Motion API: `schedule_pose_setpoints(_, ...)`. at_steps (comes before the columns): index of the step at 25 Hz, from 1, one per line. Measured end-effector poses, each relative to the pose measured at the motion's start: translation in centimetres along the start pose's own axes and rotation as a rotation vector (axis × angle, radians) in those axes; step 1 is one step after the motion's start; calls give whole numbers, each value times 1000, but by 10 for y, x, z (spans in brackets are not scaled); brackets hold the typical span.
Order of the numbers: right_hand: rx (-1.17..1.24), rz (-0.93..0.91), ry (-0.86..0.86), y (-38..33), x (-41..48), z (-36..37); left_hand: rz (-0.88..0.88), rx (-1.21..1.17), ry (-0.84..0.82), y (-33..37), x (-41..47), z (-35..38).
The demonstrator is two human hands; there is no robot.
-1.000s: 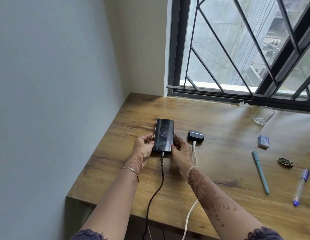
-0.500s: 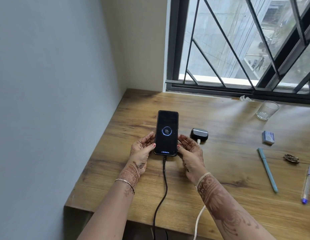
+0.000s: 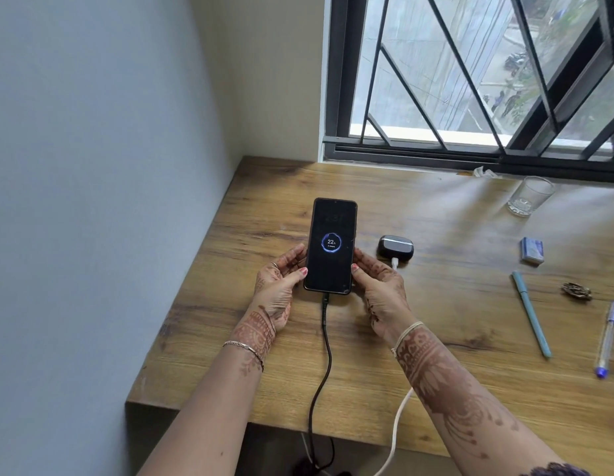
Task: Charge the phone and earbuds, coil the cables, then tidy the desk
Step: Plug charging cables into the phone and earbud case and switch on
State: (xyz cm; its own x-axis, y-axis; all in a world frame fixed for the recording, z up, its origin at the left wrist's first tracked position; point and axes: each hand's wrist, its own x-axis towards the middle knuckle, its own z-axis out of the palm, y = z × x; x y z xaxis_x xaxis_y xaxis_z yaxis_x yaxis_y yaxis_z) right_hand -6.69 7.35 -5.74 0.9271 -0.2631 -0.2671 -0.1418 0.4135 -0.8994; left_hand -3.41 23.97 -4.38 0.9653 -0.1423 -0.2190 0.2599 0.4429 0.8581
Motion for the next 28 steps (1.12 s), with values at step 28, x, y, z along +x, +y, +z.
schedule_pose_setpoints(28, 25, -19, -38, -5, -6, 2, -18, -79, -60, -3, 4, -9)
